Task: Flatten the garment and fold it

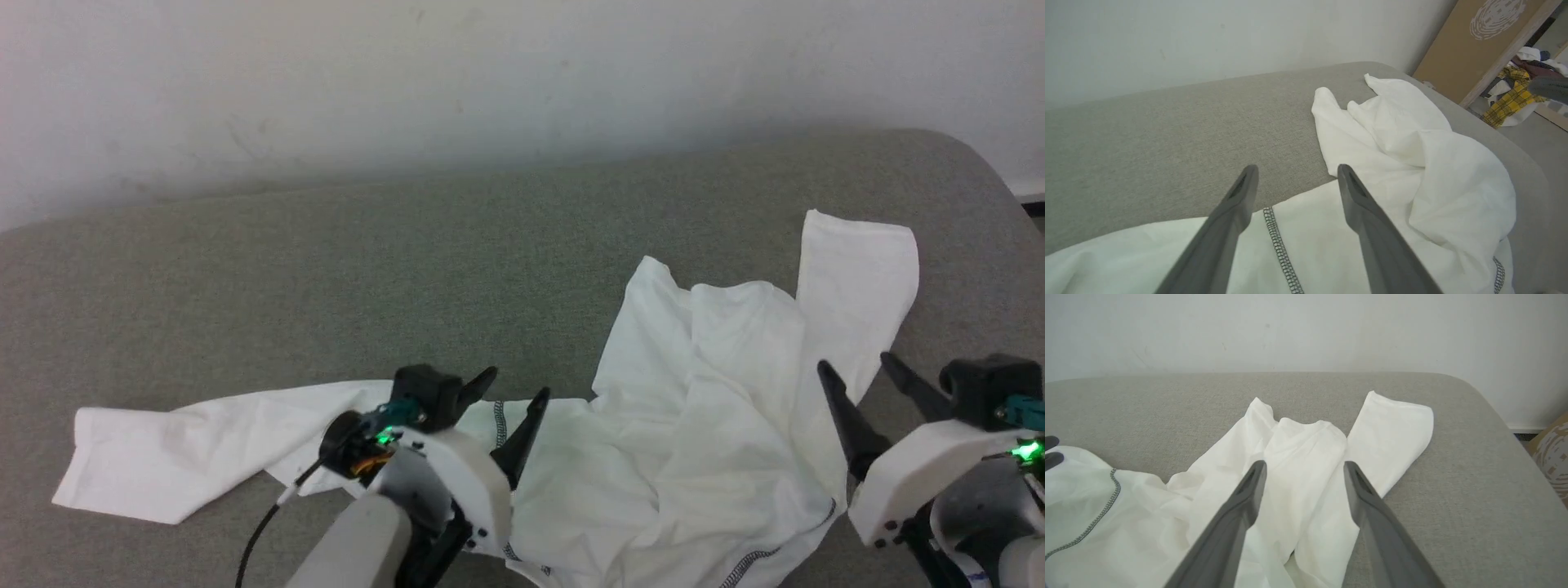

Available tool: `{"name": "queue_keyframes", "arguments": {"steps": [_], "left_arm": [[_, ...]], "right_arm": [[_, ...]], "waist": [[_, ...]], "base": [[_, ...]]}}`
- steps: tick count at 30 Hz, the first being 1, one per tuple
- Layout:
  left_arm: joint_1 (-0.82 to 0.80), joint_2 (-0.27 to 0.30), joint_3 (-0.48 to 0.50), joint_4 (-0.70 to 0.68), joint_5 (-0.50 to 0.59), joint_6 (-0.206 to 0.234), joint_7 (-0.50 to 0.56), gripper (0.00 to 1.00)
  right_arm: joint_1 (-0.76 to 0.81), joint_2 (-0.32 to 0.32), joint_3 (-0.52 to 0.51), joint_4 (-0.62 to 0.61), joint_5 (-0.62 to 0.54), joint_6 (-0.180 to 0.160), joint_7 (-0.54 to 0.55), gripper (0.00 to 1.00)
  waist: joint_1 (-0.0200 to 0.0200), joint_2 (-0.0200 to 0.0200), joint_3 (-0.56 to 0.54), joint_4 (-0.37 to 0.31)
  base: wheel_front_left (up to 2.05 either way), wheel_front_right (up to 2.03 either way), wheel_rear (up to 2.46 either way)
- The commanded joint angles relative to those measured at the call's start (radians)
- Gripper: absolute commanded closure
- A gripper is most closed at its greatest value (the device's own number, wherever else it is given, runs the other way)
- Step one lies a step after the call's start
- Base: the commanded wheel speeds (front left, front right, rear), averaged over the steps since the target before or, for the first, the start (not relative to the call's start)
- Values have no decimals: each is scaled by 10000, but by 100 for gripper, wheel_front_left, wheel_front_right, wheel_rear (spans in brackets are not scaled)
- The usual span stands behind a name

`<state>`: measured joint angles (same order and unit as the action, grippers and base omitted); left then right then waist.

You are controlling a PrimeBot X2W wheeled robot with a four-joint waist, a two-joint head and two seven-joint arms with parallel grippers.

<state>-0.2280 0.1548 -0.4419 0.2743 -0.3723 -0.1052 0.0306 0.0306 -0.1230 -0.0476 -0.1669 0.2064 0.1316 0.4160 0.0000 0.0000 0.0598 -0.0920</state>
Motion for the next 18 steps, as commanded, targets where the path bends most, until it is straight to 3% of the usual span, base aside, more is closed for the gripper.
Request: {"name": "queue_keyframes", "arguments": {"steps": [1,6,18], "left_arm": [[-674,-162,-323,177,-171,-108,713,0],[-2079,-224,-1203,1112,-420,-215,2749,0],[-3815,-133,-2275,3000,-1027,-251,4064,0]], "right_arm": [[-329,147,-110,-252,-186,-9,-421,0],[-693,400,-213,-400,-498,-9,-1101,0],[-886,681,-111,149,-700,-9,-1817,0]], "waist": [[0,0,634,-587],[0,0,1255,-1082],[0,0,2091,-1685]], "base": [[0,0,0],[0,0,0],[0,0,0]]}}
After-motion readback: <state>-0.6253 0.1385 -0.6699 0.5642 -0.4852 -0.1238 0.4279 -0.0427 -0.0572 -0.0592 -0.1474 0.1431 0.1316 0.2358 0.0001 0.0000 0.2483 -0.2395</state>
